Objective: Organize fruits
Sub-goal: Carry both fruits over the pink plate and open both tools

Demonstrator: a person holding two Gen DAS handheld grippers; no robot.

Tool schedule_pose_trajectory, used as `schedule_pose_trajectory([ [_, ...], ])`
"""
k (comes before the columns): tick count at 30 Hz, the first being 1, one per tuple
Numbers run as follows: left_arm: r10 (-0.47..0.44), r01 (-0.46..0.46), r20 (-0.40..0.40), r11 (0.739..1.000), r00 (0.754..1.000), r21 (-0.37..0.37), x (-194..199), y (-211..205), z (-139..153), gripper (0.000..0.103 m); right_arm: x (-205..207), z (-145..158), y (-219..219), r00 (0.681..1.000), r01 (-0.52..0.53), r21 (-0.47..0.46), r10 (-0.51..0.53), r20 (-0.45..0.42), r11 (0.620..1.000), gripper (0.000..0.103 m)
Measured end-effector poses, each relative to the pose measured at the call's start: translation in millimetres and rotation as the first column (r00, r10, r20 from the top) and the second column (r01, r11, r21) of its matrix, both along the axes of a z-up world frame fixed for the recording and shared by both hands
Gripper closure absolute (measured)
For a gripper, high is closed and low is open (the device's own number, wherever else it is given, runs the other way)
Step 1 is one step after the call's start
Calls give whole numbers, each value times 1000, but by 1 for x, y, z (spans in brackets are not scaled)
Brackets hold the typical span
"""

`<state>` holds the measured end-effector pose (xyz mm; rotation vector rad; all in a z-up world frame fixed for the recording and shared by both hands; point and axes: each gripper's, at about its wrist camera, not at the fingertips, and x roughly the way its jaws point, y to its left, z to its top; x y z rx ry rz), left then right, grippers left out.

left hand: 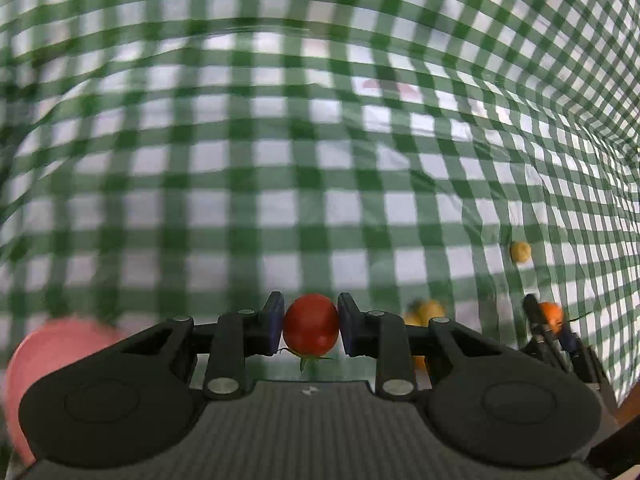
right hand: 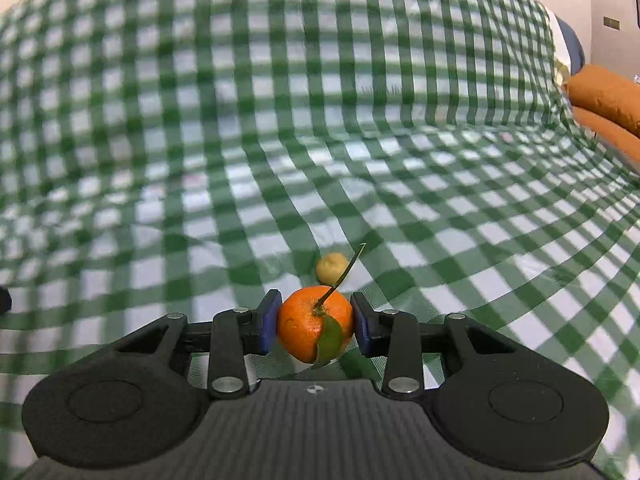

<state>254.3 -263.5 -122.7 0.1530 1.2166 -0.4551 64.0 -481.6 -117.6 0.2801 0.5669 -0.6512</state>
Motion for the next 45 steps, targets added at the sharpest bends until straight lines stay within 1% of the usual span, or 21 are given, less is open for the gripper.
schedule_pose_trajectory([
  [2,24,-24,-17,1000,1000,-6,-16,25,14,71,-19,19,15,998,-46,-5,46,35,999,64],
  [4,48,-48,-16,999,999,-10,-34,55,27,71,-38,33,35,994,-101,-7,101,45,995,64],
  [7,89,-89,-23,996,996,-14,-57,94,38,71,-60,43,68,983,-183,62,181,33,981,64],
  [11,150,-153,-73,988,986,-32,-85,150,45,71,-78,46,111,959,-280,175,282,17,944,64],
  [15,207,-210,-93,977,974,-32,-101,191,45,71,-82,48,144,939,-331,252,344,-6,909,64],
  [17,227,-230,-78,973,971,-30,-105,206,48,71,-81,51,157,934,-339,267,357,-19,902,64],
  [19,235,-237,-47,971,971,-28,-109,216,53,71,-82,58,168,931,-346,270,364,-20,899,64],
  [25,242,-241,23,970,970,-44,-114,240,70,71,-84,85,192,910,-405,185,414,-7,895,64],
  [29,239,-236,62,971,969,-47,-119,253,80,71,-79,101,206,895,-440,160,446,2,884,64],
  [36,233,-231,93,972,968,-34,-121,262,81,71,-71,115,230,866,-497,126,500,2,859,64],
  [45,238,-235,68,971,969,-41,-116,265,74,71,-56,117,243,844,-533,108,536,-2,840,64],
])
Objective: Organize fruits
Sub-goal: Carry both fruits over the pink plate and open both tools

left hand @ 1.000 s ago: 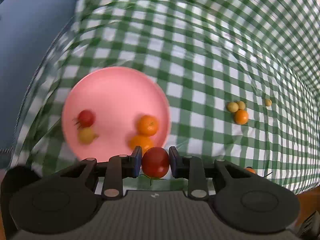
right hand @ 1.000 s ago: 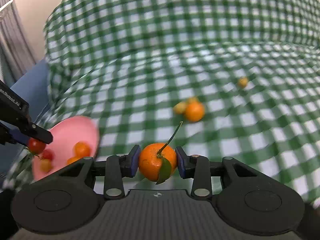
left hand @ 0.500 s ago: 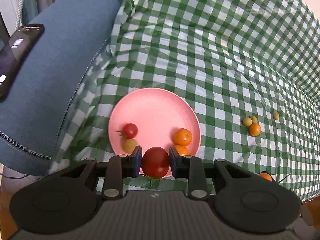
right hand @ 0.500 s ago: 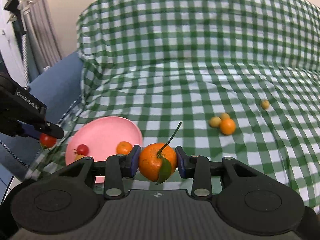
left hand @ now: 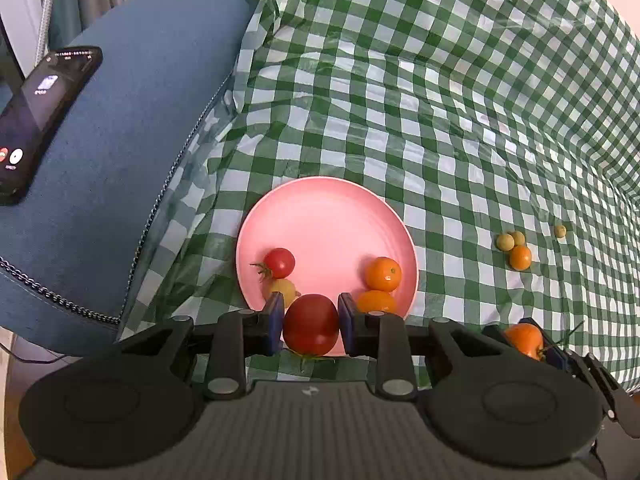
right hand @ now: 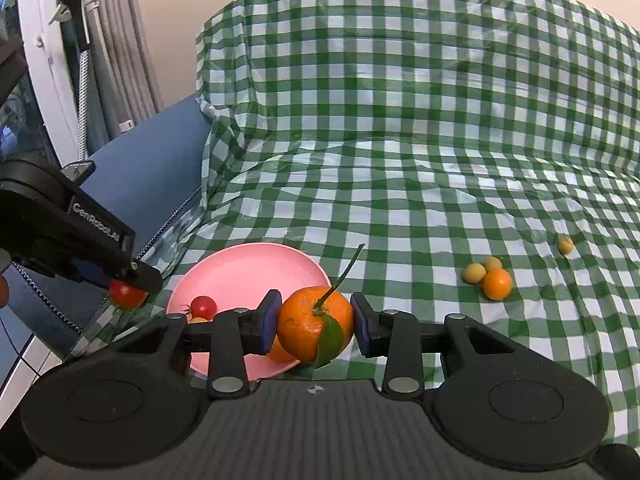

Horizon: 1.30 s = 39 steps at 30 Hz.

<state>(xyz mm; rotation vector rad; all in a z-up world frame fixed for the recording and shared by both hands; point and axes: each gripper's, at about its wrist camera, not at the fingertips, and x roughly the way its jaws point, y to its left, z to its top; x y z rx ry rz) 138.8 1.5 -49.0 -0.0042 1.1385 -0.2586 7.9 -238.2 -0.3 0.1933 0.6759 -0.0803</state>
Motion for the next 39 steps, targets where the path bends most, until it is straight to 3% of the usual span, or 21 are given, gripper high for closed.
schedule_pose_trajectory([
  [25,1,-1,-72,1000,997,6,38,-11,-38,71,43,-29,7,996,-57,8,58,-63,998,64],
  [39,-13,16,-123,1000,992,23,65,-23,-66,71,80,-62,17,987,-101,33,105,-121,994,64],
])
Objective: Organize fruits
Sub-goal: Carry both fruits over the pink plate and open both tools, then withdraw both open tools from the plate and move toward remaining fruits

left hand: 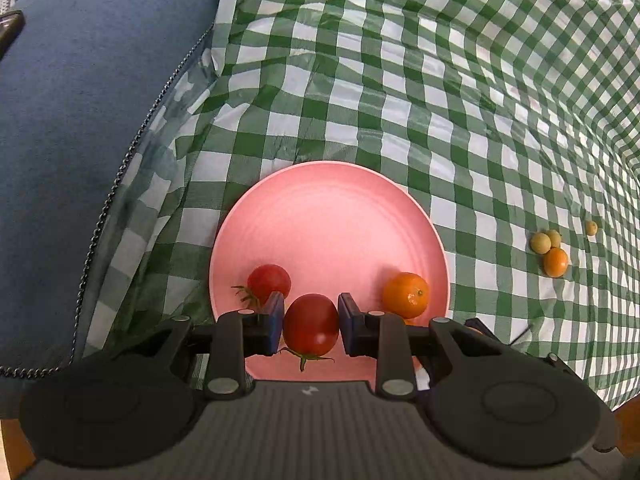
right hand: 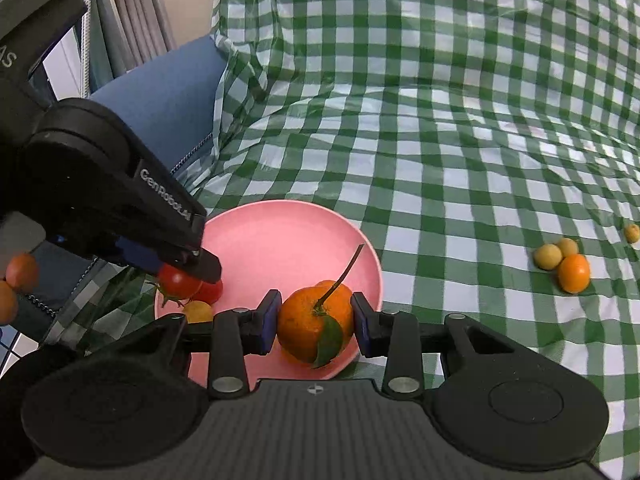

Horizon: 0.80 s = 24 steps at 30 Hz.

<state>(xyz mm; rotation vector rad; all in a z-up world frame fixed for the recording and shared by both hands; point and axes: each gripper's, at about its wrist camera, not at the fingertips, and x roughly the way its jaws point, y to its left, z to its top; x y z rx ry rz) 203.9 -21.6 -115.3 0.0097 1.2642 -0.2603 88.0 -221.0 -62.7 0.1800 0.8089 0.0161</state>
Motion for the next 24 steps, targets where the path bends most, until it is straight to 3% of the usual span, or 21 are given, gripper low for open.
schedule_pose_trajectory([
  [12,-36,36,0,999,999,17,22,-4,-16,70,31,-21,19,996,-85,-31,85,-20,996,63],
  [13,-40,40,0,999,999,12,24,-4,-16,63,33,-23,19,995,-94,-30,94,-25,995,63],
  [15,-29,29,-6,1000,1000,-4,26,-1,-15,13,35,-24,18,994,-106,-22,106,-29,994,47],
  [16,-10,10,5,1000,1000,-3,27,2,-13,5,35,-23,17,994,-105,-24,104,-27,994,30],
  [17,9,-9,29,1000,1000,-3,26,5,-10,0,33,-22,17,995,-103,-32,102,-21,994,20],
  [24,28,-33,103,998,994,47,1,27,10,0,-6,-10,14,994,-112,-76,111,-26,991,12],
])
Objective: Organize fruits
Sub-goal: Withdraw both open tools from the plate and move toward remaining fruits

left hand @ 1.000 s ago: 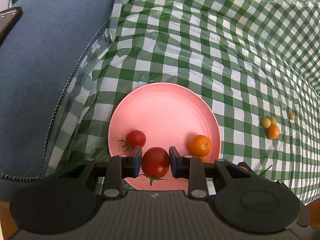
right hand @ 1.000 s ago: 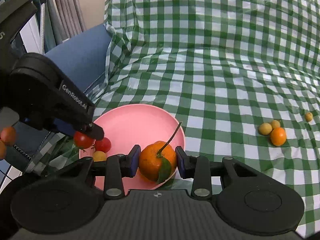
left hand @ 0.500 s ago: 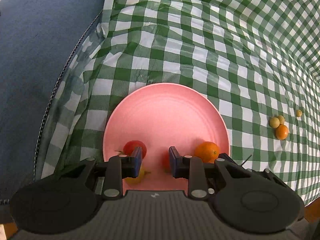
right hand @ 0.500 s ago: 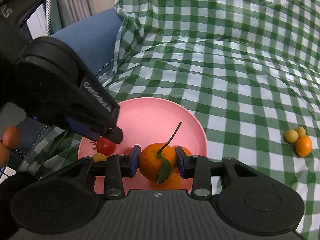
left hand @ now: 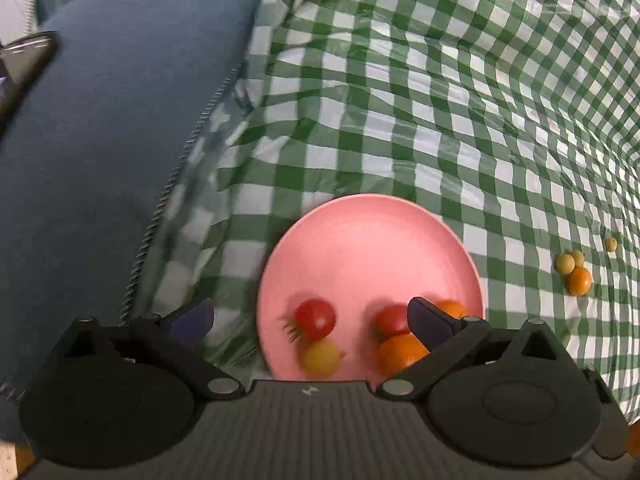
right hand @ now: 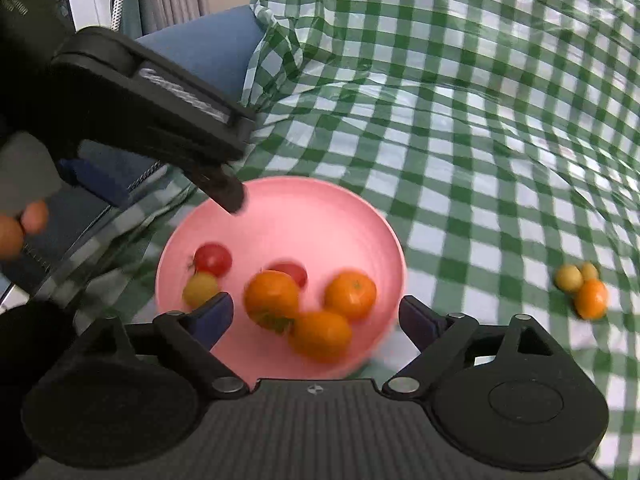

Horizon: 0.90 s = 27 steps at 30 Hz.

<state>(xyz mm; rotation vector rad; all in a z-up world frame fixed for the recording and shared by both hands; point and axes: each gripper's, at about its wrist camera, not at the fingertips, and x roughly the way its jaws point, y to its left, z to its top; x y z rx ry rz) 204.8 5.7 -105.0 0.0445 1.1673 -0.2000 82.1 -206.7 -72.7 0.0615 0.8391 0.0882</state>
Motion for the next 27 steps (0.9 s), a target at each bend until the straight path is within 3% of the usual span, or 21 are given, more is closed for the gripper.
schedule_pose_trajectory([
  [6,29,-30,27,999,999,32,-50,26,17,0,-51,24,-9,998,56,22,-56,6,998,10],
  [13,-6,-5,94,993,996,120,-105,31,27,0,-94,62,-3,992,67,-13,-65,111,998,6],
  [27,-18,-6,203,993,979,114,-191,38,60,0,-162,104,-4,967,108,-3,-105,234,994,5],
])
